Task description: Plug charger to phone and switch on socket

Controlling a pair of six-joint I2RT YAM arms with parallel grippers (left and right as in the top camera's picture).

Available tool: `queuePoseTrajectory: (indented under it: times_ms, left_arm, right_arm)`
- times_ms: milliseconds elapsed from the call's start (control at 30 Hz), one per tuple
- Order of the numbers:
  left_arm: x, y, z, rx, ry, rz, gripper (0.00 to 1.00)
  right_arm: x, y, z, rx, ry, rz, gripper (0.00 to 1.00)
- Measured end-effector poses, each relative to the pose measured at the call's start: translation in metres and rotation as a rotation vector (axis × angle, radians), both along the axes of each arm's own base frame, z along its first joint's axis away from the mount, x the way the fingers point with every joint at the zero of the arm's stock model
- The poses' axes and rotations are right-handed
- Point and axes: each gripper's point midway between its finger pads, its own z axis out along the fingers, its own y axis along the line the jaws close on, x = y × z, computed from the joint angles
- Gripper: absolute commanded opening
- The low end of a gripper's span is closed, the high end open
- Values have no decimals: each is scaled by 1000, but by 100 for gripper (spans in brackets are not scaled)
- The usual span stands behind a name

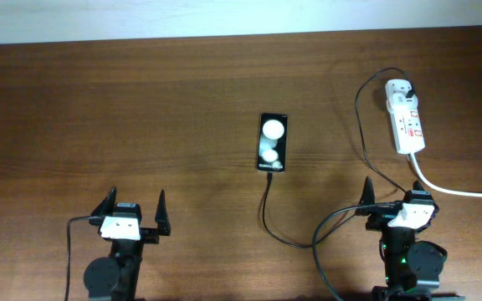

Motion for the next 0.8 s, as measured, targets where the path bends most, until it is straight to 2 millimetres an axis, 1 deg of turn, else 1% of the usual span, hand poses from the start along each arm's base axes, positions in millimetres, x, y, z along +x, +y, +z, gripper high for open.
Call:
queuePoseTrajectory:
  times_ms: [500,667,800]
  left_arm:
    - [0,0,0,0,0,0,99]
    - [0,0,0,0,0,0,99]
    - [0,0,0,0,0,0,99]
  right_arm:
    - [0,0,0,-14,2,2,99]
    - [2,19,0,-16,2,82,99]
    - [2,21,0,-18,2,86,99]
